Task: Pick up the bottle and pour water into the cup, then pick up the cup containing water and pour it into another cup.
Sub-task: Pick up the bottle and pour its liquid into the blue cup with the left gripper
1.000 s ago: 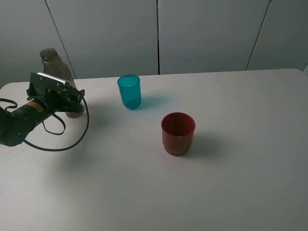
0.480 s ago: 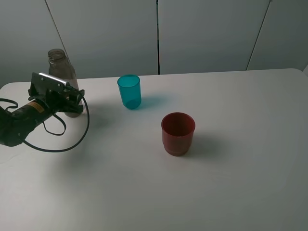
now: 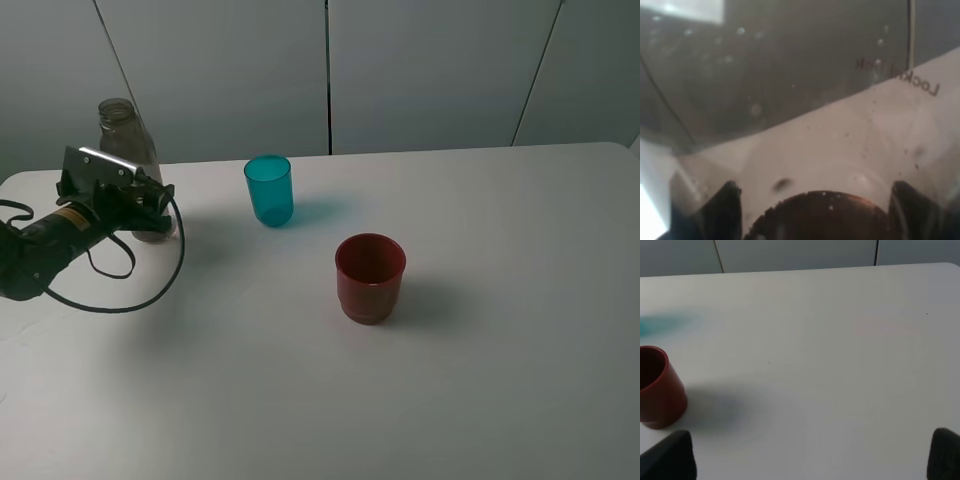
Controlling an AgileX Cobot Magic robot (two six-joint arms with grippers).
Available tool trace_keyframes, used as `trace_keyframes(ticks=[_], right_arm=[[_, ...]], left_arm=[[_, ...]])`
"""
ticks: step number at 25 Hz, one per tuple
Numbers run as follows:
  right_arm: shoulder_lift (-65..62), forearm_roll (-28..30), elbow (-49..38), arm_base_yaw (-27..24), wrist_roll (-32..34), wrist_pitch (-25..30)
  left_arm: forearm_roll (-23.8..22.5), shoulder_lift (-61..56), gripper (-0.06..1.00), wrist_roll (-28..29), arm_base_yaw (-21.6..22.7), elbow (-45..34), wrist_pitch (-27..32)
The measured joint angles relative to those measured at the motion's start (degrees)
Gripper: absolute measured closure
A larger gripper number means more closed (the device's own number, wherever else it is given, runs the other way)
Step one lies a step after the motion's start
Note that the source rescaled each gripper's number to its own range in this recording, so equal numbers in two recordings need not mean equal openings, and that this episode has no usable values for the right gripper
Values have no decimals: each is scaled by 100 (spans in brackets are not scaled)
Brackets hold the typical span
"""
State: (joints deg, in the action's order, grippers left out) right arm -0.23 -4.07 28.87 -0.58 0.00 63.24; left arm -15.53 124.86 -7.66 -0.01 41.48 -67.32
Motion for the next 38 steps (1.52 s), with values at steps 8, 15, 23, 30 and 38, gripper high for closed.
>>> trace_keyframes(ticks=[8,15,23,30,38], right_arm=[[0,0,0,0,0,0],[0,0,0,0,0,0],[0,0,0,0,0,0],[0,0,0,0,0,0],[0,0,0,0,0,0]], left_arm=[[-159,-489,91,0,0,0,13],[-412,-1041,91,-84,0,-10,822],[-504,-1486,92,-255,-183,114,2299],[-540,-1634,92,-460,-621,489,3495],[-530,-1634,92,-1002,-785,498,3670]])
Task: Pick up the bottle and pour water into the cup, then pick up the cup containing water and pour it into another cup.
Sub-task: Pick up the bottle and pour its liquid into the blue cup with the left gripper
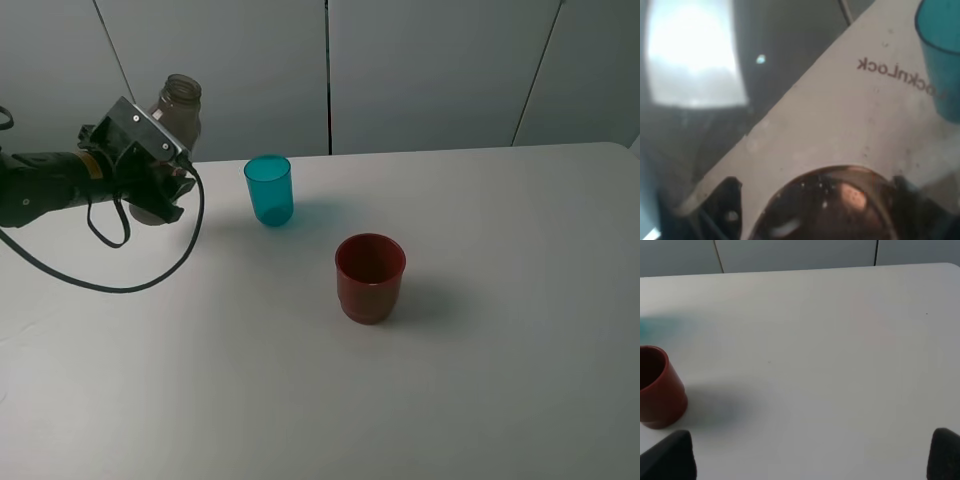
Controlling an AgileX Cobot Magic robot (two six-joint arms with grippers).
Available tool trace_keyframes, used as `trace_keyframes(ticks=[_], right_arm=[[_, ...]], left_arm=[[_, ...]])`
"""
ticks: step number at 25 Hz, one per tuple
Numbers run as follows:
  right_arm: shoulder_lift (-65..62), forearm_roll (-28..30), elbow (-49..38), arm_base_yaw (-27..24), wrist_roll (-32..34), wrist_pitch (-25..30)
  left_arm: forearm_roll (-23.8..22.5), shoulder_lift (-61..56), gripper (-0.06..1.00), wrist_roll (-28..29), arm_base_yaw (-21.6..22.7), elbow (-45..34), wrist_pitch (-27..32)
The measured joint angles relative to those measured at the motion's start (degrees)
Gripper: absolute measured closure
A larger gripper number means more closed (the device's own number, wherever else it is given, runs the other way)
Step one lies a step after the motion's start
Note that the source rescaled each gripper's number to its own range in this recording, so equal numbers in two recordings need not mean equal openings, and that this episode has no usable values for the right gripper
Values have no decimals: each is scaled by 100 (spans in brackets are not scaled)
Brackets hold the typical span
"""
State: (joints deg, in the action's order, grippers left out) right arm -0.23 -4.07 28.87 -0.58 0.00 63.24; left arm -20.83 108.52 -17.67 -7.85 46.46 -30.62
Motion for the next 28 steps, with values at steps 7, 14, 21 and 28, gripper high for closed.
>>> trace_keyframes(ticks=[7,14,21,28], right_arm=[[0,0,0,0,0,0],[0,0,0,0,0,0],[0,0,0,0,0,0],[0,0,0,0,0,0]], left_arm=[[88,0,92,-347,0,0,0],[154,0,92,-525,0,0,0],[738,0,92,-1105,-156,80,46],[1683,0,92,-2058,-367,148,46]])
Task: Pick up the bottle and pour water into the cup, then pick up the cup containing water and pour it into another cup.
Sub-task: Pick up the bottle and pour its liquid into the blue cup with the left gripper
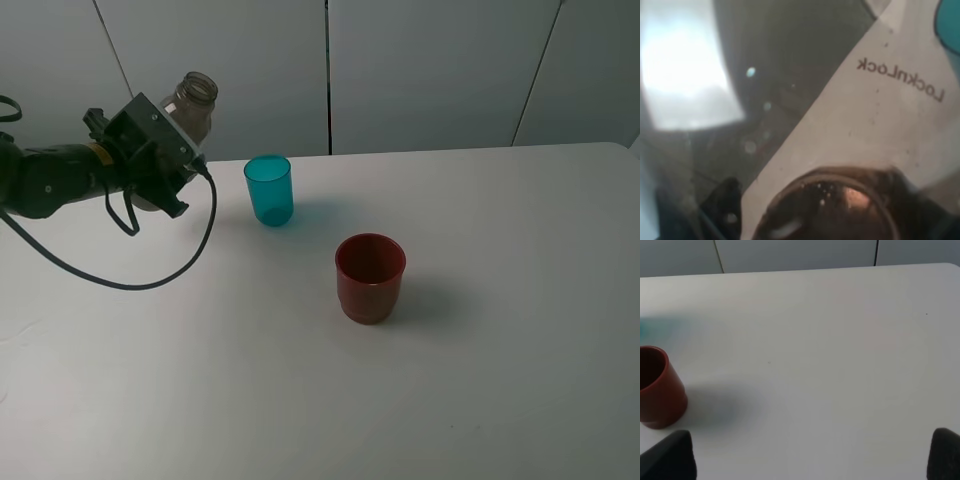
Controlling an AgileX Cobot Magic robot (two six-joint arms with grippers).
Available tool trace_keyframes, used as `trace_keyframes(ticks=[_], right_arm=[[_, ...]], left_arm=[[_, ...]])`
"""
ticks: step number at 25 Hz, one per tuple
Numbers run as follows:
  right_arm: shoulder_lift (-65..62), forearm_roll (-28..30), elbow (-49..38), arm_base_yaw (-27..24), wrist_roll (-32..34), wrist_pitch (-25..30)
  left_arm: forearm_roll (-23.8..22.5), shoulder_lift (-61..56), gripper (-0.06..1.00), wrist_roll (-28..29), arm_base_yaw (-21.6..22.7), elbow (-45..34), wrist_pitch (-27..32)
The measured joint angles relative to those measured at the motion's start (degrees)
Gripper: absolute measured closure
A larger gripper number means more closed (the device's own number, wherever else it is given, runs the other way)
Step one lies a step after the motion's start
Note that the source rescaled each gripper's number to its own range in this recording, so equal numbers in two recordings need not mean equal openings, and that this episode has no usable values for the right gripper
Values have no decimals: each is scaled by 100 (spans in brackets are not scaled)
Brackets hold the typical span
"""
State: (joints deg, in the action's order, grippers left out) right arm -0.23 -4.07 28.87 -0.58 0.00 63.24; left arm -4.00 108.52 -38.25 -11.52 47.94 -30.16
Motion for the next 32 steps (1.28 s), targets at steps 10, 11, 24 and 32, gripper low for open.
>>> trace_keyframes(ticks=[10,11,24,32], right_arm=[[0,0,0,0,0,0],[0,0,0,0,0,0],[0,0,0,0,0,0],[0,0,0,0,0,0]], left_arm=[[400,0,92,-670,0,12,0],[400,0,92,-743,0,12,0],[400,0,92,-966,0,12,0],[582,0,92,-1418,-9,21,340]])
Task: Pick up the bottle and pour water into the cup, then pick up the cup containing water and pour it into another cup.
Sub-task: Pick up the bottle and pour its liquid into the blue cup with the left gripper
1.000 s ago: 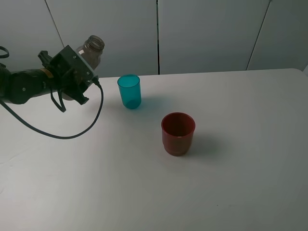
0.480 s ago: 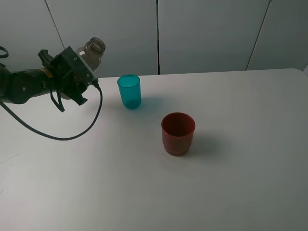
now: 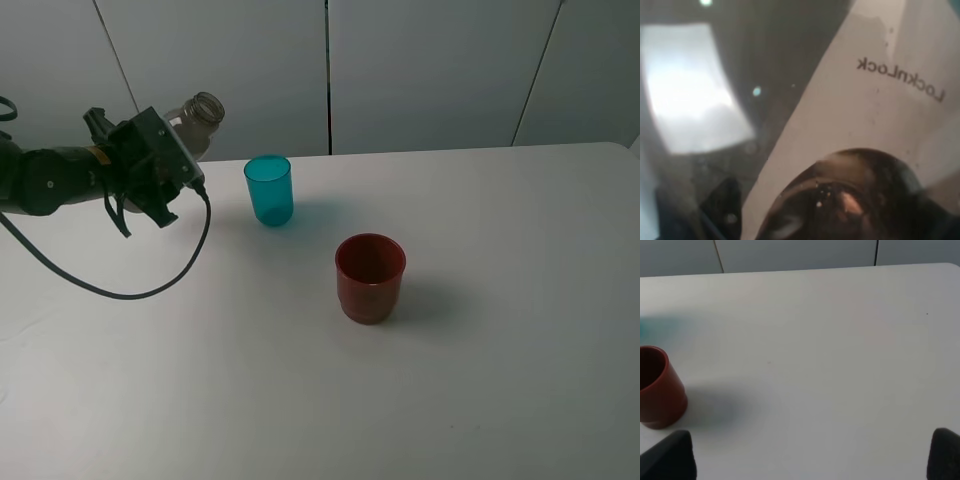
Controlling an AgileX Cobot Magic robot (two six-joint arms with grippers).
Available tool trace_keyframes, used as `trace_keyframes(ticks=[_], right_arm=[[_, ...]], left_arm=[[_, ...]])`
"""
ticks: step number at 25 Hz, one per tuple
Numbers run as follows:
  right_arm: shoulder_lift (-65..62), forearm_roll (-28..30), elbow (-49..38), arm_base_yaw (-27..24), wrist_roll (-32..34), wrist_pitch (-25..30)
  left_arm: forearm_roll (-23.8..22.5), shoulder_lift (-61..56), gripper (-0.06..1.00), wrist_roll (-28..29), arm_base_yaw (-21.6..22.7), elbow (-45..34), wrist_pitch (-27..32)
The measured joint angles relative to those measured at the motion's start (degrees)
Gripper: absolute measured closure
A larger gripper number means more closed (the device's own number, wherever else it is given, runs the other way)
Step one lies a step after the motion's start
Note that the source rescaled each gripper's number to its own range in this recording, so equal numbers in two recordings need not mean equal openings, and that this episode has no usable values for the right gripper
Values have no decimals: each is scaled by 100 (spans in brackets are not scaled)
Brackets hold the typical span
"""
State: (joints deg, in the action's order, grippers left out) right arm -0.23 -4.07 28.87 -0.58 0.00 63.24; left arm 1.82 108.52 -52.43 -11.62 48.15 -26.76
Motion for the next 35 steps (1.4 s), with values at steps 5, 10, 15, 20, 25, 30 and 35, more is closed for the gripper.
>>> trace_keyframes(ticks=[5,10,15,20,25,30,35], right_arm=[[0,0,0,0,0,0],[0,0,0,0,0,0],[0,0,0,0,0,0],[0,0,0,0,0,0],[0,0,0,0,0,0],[0,0,0,0,0,0],[0,0,0,0,0,0]], left_arm=[[277,0,92,-485,-16,74,330],[341,0,92,-736,-19,209,647],[364,0,92,-964,-19,483,1099],[448,0,92,-1224,-28,634,1329],[609,0,92,-1589,-55,708,1497],[785,0,92,-1929,-135,733,1534],[843,0,92,-2238,-147,733,1623]])
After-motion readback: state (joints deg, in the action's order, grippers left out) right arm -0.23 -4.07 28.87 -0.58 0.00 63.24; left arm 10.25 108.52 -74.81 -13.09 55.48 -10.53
